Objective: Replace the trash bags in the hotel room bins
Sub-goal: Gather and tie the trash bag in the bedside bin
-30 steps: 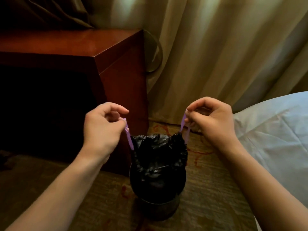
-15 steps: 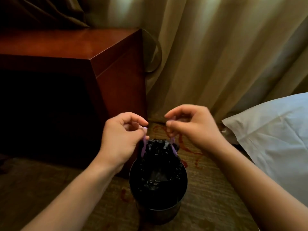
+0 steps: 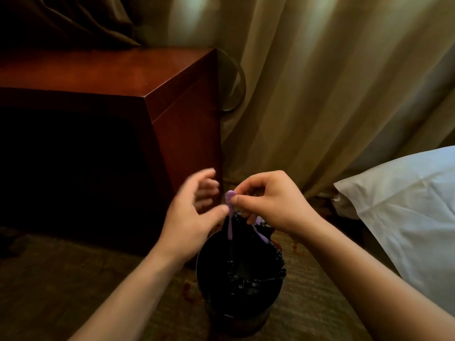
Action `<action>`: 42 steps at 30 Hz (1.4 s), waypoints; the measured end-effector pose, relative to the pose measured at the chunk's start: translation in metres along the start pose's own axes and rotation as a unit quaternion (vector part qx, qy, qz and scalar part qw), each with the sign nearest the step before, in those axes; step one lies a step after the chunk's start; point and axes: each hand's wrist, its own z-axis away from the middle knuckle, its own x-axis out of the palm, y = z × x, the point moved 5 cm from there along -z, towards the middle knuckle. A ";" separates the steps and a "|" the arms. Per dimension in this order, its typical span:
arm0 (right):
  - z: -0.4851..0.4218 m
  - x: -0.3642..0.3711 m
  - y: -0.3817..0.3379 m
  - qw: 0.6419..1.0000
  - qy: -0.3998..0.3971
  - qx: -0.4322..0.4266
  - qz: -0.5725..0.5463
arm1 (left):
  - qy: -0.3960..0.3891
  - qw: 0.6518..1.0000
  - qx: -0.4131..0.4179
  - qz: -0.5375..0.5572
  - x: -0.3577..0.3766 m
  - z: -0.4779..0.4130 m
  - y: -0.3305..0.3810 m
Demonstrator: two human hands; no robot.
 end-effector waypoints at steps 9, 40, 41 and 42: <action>0.005 -0.016 0.000 0.999 0.010 -0.039 0.032 | 0.016 1.000 -0.009 0.010 0.024 -0.003 -0.025; 0.002 -0.016 0.013 0.970 -0.002 -0.057 0.235 | -0.274 0.911 -0.256 0.171 0.038 -0.027 -0.034; 0.002 -0.017 0.015 0.973 0.001 -0.048 0.226 | -0.271 0.912 -0.258 0.168 0.037 -0.027 -0.035; 0.003 -0.018 0.018 0.977 0.004 -0.040 0.210 | -0.263 0.913 -0.260 0.170 0.035 -0.028 -0.036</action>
